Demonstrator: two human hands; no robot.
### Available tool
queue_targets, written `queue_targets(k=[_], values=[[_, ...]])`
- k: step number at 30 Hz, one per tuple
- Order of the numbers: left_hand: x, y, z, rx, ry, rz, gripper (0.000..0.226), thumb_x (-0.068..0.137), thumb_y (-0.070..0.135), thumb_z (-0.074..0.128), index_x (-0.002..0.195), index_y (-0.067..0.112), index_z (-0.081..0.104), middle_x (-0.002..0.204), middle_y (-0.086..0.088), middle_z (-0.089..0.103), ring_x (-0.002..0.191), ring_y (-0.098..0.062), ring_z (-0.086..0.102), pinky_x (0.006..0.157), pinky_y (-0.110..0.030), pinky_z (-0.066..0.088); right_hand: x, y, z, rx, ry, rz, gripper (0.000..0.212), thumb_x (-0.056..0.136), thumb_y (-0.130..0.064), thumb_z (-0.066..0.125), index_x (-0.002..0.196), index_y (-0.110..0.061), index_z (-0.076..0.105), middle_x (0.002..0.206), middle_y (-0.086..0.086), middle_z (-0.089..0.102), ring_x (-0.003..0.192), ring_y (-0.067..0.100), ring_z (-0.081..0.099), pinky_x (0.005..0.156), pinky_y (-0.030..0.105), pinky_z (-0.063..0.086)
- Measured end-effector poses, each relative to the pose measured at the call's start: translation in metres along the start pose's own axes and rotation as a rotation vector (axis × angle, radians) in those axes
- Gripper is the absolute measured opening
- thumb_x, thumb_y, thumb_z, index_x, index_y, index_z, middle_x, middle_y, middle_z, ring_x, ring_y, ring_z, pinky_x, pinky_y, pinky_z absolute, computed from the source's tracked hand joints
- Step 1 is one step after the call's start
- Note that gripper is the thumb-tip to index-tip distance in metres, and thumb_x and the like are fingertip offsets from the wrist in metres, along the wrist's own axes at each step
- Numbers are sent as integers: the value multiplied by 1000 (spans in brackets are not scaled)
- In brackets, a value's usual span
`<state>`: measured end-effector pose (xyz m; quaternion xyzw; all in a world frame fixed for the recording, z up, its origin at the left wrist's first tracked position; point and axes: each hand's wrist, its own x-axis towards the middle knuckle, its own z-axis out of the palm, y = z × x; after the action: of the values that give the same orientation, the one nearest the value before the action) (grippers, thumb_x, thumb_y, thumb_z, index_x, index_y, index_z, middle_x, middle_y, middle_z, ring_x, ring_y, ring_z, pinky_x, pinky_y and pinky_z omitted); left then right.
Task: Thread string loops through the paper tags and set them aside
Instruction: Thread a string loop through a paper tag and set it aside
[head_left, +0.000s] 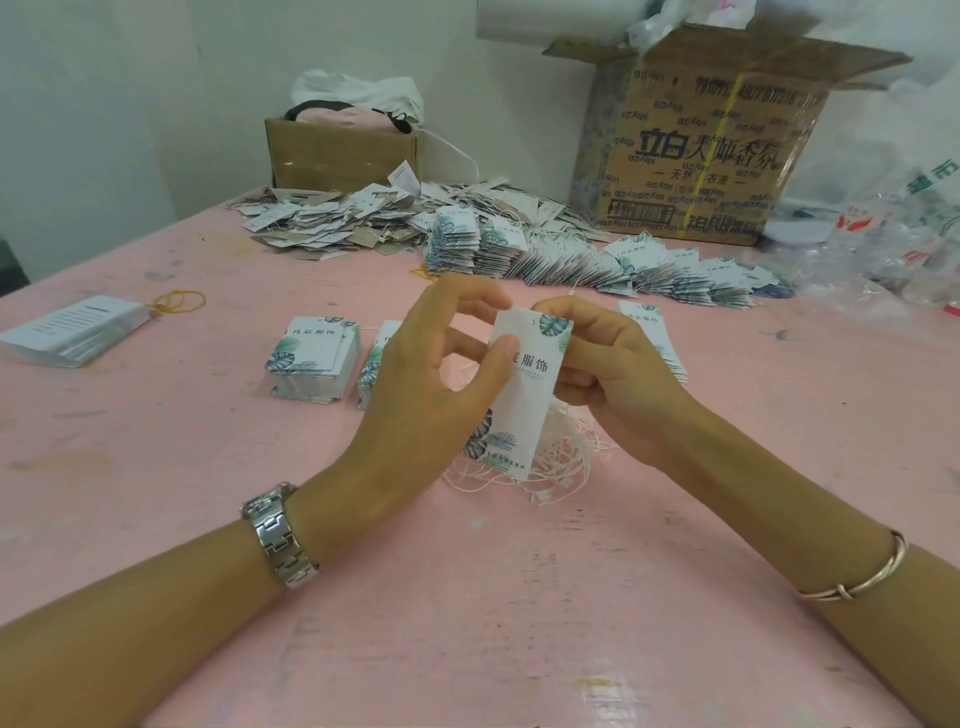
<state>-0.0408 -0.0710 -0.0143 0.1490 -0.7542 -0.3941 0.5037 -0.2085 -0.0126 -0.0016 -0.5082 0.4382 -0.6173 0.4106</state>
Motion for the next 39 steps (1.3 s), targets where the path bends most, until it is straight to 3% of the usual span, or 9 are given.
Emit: queue_targets(k=[8,12,15,17,20,22,27,29,39], values=[[2,2,-1,94,43,143,6,93,13,67,98,15,66,107,0,59,92,-18,65,65,-11,47,-1,2,0,-105,-29,3,10,86,-5,65,87,-15,68,70,4,36,50,8,22,45,16,23],[2,0,0,133,47,127,3,93,12,65,95,15,65,107,1,58,88,-16,64,71,-26,54,0,2,-2,-162,-38,-7,7,82,-15,72,82,-22,74,71,7,35,50,9,22,46,16,24],[1,-1,0,156,45,62,6,93,15,64,90,20,62,106,7,56,89,-12,63,75,-36,55,1,-2,-7,-234,-121,-22,11,86,-16,69,82,-24,76,64,2,48,49,8,25,46,17,24],[1,-3,0,191,35,43,5,91,17,66,88,19,63,107,8,56,97,-9,59,78,-33,54,2,-5,-12,-312,-175,-28,11,86,-17,66,84,-21,76,66,1,57,50,8,27,47,17,25],[2,-5,-3,342,66,60,10,82,29,68,82,19,68,109,9,56,110,-8,49,94,-15,37,4,-7,-22,-388,-197,-16,9,84,-18,67,84,-18,77,73,16,52,53,11,29,50,18,28],[3,-3,-5,382,97,56,15,76,36,67,78,21,68,106,9,54,108,-8,43,93,-12,30,6,-7,-29,-392,-195,-5,9,83,-18,68,82,-19,77,71,13,49,54,12,30,50,19,30],[4,-2,-9,350,133,69,19,71,44,64,75,25,68,96,11,52,101,-5,42,93,-23,35,13,-5,-48,-330,-107,9,12,82,-15,67,81,-18,78,56,-8,48,52,8,34,51,17,33],[5,-2,-10,340,139,77,18,70,43,65,75,26,68,94,12,54,101,-5,43,94,-27,36,16,-4,-56,-281,-33,17,12,82,-14,66,81,-17,78,57,-8,51,52,8,38,52,16,35],[4,2,-11,136,128,112,12,73,30,70,73,18,68,82,17,71,91,-8,63,77,-18,37,24,-2,-79,-11,182,81,21,79,-13,64,95,0,67,61,-5,55,57,8,44,56,17,43]])
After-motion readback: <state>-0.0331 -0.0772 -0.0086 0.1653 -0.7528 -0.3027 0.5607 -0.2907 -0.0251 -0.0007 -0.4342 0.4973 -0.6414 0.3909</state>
